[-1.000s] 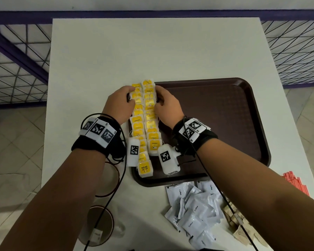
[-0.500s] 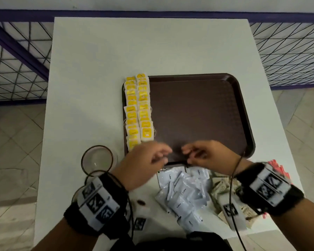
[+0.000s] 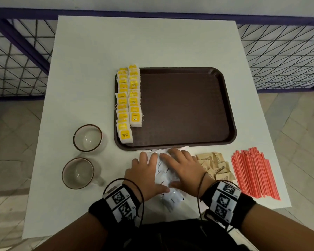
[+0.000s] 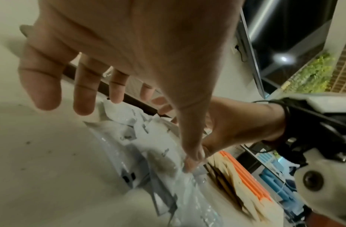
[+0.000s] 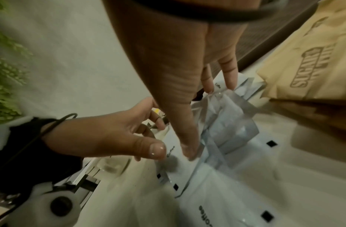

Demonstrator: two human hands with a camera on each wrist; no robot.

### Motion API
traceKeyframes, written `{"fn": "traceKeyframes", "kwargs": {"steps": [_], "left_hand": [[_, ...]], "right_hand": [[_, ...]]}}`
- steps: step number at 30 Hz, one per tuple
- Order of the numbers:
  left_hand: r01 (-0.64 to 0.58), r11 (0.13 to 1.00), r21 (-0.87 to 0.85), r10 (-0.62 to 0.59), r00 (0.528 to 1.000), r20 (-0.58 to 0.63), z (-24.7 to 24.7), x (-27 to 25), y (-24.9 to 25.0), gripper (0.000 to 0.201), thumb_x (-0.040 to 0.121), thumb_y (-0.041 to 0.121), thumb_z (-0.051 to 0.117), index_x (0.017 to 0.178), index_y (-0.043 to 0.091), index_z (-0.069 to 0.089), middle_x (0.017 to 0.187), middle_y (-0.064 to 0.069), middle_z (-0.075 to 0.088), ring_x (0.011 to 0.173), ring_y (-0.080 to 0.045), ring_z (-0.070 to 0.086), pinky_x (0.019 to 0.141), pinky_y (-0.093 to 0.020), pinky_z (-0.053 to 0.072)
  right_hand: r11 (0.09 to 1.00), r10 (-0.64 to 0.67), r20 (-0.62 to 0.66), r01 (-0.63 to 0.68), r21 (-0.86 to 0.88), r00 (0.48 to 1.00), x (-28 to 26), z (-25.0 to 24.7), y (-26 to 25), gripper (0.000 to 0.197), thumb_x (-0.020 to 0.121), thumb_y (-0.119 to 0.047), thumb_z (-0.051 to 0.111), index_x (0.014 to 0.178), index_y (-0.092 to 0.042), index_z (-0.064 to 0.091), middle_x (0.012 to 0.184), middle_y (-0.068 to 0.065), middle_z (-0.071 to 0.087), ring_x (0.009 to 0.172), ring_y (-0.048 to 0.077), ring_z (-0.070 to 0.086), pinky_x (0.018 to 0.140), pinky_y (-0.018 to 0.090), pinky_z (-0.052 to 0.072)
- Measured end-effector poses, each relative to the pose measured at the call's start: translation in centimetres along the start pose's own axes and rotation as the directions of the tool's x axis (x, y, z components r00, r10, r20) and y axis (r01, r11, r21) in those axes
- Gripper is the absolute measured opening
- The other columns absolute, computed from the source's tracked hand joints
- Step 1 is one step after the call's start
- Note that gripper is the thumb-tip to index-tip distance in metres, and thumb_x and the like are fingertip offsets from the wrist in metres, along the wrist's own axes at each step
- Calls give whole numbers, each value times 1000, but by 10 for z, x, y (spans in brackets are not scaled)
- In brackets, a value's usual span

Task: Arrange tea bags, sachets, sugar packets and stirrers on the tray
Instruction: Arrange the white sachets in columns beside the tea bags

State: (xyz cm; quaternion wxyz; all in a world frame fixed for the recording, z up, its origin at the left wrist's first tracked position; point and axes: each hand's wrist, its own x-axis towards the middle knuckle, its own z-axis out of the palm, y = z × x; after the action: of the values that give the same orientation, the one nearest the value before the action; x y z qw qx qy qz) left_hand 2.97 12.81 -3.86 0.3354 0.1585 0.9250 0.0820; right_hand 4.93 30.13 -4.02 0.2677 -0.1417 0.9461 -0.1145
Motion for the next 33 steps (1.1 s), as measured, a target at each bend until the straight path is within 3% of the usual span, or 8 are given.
{"fn": "traceKeyframes", "kwargs": {"steps": [4, 8, 12, 17, 21, 27, 30, 33], "left_hand": [[9, 1000, -16, -9, 1000, -13, 3, 6, 3, 83, 68, 58, 69, 129, 25, 25, 124, -3, 28, 109, -23, 38, 84, -37, 49], [-42, 987, -152, 39, 999, -23, 6, 11, -1, 65, 73, 39, 72, 122, 19, 34, 121, -3, 35, 108, -23, 39, 90, -31, 40], [-90, 945, -314, 78, 996, -51, 6, 16, -9, 51, 71, 26, 75, 109, 18, 41, 104, 2, 41, 96, -19, 43, 79, -25, 36], [-131, 843, -521, 104, 991, -81, 1, 18, -19, 37, 71, 11, 69, 94, 18, 41, 84, -3, 62, 77, -20, 58, 70, -34, 49], [-91, 793, -602, 35, 994, -104, -3, 16, -26, 37, 75, 11, 69, 99, 22, 43, 84, 4, 60, 79, -14, 58, 69, -23, 45], [-123, 699, -704, -10, 983, -182, -11, 12, -40, 40, 75, 14, 73, 103, 27, 48, 89, 9, 60, 86, -8, 57, 76, -10, 42], [-147, 600, -786, -44, 975, -216, -20, 10, -46, 44, 73, 10, 75, 99, 34, 50, 96, 1, 66, 91, -12, 64, 83, -21, 49], [-177, 499, -848, -90, 963, -254, -31, 8, -50, 44, 74, 5, 75, 100, 31, 51, 99, -3, 68, 92, -11, 66, 82, -26, 53]], "right_hand": [[999, -19, 8, 19, -34, 1000, 2, 3, -2, 90, 75, -40, 70, 146, -32, 14, 149, 2, 22, 129, 28, 27, 98, 44, 36], [1000, -19, -35, 20, 9, 999, 7, 4, -3, 79, 75, -24, 66, 143, -30, 26, 136, 3, 38, 118, 28, 38, 90, 43, 43], [987, -18, -88, 32, 159, 996, 16, 4, -3, 64, 76, -11, 54, 136, -26, 39, 119, 8, 44, 105, 30, 43, 87, 44, 45], [916, -70, -121, 112, 386, 990, 26, 0, 1, 51, 72, 4, 57, 122, -8, 54, 111, 14, 51, 102, 27, 51, 88, 19, 34], [882, -87, -136, 140, 450, 987, 28, -9, 1, 32, 81, -5, 60, 113, -8, 57, 107, 8, 61, 100, 20, 54, 85, 22, 38], [807, 81, -215, 62, 587, 973, 27, -22, 7, 26, 83, -8, 63, 109, -9, 59, 100, 5, 62, 89, 16, 56, 71, 17, 34], [697, 235, -252, 18, 717, 939, 21, -40, 12, 29, 83, -7, 65, 111, -13, 61, 99, -2, 64, 88, 12, 60, 75, 13, 44], [594, 315, -230, -2, 804, 921, 13, -62, 20, 18, 82, -9, 68, 99, -17, 64, 92, 1, 70, 80, 15, 66, 76, 28, 54]]}}
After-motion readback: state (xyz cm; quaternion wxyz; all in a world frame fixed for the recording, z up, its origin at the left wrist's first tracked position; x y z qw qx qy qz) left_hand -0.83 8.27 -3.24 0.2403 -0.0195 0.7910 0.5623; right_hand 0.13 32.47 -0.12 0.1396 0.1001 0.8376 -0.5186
